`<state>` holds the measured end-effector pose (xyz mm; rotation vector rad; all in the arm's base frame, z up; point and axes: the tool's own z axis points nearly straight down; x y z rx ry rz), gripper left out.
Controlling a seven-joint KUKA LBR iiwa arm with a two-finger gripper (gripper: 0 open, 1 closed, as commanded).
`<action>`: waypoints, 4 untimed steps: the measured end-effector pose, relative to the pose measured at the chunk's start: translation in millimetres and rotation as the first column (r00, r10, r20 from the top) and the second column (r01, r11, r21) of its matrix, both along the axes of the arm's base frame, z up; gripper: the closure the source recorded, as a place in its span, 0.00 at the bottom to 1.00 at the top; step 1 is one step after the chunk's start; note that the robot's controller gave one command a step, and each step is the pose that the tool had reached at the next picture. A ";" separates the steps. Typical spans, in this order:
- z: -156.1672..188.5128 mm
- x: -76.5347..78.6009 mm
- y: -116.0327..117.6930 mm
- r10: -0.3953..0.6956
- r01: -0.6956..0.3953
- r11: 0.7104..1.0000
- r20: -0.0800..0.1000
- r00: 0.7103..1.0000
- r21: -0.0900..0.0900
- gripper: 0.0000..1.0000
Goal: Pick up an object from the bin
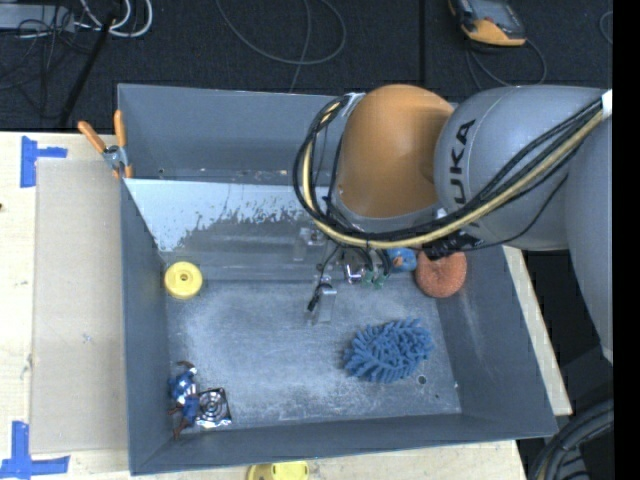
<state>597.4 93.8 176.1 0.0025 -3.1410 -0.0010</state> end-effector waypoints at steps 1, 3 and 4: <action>-1.5 -5.1 -11.5 0.051 -0.051 0.999 0.001 0.999 0.001 0.00; 5.5 -31.0 -77.9 -0.031 0.031 1.000 -0.001 1.000 -0.002 0.00; -26.0 -58.5 -99.6 0.016 -0.016 1.000 0.002 1.000 0.000 0.00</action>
Offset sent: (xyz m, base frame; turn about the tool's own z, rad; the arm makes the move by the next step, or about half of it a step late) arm -0.0399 -0.0890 0.0139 0.0282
